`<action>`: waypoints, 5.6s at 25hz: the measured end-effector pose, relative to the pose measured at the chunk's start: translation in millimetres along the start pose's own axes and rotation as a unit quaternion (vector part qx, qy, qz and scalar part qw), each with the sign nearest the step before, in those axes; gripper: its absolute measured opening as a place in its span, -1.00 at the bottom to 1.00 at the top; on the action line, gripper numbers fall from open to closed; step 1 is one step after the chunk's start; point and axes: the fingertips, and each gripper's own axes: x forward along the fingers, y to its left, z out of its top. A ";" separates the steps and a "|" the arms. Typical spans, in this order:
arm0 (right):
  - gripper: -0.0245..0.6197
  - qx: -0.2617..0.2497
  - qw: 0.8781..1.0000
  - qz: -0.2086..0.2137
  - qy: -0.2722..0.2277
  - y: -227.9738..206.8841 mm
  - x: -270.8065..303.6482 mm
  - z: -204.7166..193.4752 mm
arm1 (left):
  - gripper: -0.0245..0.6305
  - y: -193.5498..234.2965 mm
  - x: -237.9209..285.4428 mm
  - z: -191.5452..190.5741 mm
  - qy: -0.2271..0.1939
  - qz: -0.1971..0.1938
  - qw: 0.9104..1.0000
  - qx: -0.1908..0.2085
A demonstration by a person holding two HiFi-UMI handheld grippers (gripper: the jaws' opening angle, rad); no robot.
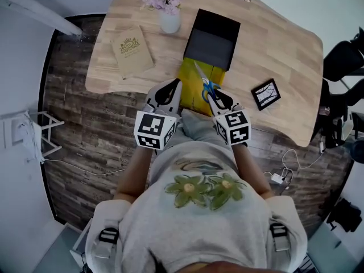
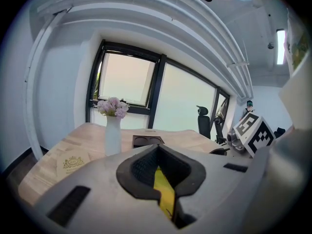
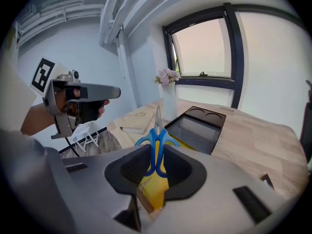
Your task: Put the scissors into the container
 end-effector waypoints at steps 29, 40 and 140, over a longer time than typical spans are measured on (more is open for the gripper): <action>-0.67 0.017 0.998 0.011 0.056 -20.2 52.8 -23.2 | -0.90 -4.0 37.1 -19.0 0.053 -0.020 0.998 0.027; -0.67 0.015 0.997 0.011 0.075 -24.7 65.6 -32.1 | -0.90 3.7 38.7 -25.3 0.059 -0.011 0.998 0.016; -0.67 0.002 0.975 0.024 0.221 -32.5 141.3 -85.1 | -0.91 37.2 70.9 -43.2 0.098 -0.013 0.995 -0.015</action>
